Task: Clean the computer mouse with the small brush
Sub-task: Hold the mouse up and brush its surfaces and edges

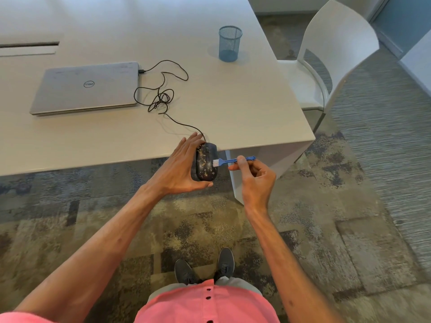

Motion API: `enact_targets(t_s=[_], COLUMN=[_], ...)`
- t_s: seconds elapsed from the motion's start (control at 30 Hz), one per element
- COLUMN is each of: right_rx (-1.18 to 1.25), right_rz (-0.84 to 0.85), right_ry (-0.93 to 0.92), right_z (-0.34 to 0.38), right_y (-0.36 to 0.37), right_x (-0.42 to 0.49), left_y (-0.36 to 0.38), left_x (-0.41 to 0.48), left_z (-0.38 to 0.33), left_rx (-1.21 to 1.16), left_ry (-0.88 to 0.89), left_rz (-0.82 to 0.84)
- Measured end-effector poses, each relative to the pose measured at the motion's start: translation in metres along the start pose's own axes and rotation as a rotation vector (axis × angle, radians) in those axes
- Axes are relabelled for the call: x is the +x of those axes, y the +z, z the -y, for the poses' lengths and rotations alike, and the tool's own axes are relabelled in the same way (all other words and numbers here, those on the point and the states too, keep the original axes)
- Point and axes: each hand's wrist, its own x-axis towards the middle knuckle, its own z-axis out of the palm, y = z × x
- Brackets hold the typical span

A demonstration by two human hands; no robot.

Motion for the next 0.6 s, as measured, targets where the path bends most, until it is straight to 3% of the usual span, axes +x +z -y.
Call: enact_targets(t_s=[0.17,0.4,0.6], right_rx=[-0.031,-0.085,0.036], right_rz=[0.055,-0.114,-0.112], right_ry=[-0.031,0.007,0.003], right_z=[-0.002,-0.017,-0.007], right_y=[0.009,-0.002,0.001], right_x=[-0.011,-0.007,-0.008], left_y=[-0.003,-0.006,-0.010], left_x=[0.001,0.002,0.004], left_z=[-0.002,-0.002,-0.002], left_rx=[0.008,-0.002,-0.004], left_ry=[-0.002,-0.008,-0.021], left_rz=[-0.008,-0.012,-0.006])
